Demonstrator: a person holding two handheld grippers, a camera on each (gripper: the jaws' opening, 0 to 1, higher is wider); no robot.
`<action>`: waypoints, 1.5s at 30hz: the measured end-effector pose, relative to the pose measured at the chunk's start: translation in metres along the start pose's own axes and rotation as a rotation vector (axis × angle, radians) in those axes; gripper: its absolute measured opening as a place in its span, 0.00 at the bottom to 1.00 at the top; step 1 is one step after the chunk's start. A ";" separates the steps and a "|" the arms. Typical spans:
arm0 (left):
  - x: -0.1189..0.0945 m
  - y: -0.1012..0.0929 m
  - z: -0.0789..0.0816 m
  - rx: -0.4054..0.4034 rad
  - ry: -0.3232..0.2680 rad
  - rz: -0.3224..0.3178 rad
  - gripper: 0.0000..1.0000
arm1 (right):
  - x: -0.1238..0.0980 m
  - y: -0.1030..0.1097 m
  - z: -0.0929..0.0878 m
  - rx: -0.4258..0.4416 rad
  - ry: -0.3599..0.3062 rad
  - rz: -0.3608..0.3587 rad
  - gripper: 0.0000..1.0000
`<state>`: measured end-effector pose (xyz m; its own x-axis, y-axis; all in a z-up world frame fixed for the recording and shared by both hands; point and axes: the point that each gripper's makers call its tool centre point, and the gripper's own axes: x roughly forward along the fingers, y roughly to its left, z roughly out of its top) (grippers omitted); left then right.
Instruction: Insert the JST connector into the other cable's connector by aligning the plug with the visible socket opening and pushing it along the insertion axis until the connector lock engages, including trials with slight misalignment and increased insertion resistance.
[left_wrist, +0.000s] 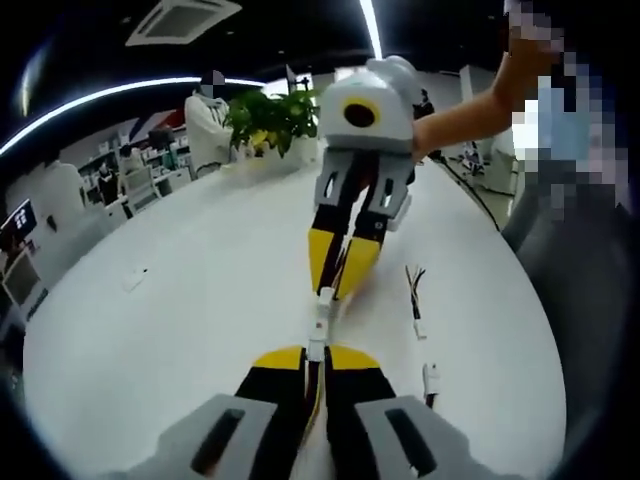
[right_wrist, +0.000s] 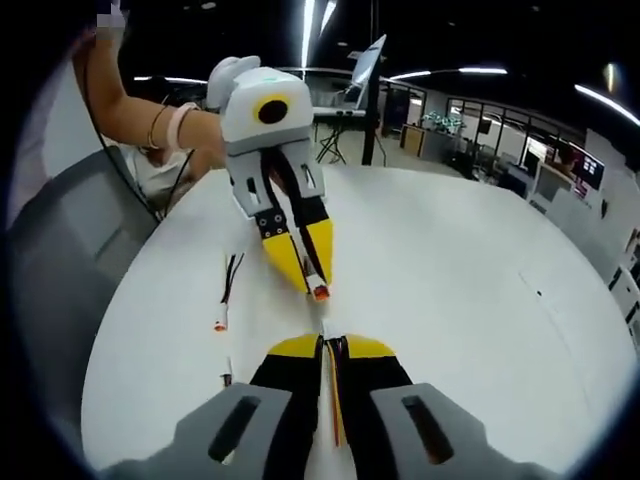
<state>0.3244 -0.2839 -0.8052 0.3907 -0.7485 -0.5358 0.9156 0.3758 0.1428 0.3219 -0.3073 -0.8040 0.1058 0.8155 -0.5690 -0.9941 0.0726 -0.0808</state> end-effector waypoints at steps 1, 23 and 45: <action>0.000 0.000 0.001 0.002 0.000 -0.001 0.00 | -0.001 0.001 0.002 -0.003 -0.003 0.001 0.04; 0.003 -0.006 0.002 0.041 0.035 -0.020 0.00 | 0.002 0.007 0.011 -0.067 0.006 0.023 0.04; 0.004 -0.010 -0.002 0.033 0.054 -0.034 0.00 | 0.009 0.006 -0.001 -0.162 0.080 0.035 0.03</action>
<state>0.3171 -0.2896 -0.8106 0.3541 -0.7298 -0.5848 0.9314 0.3313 0.1505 0.3166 -0.2996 -0.8102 0.0792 0.7673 -0.6364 -0.9809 -0.0540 -0.1871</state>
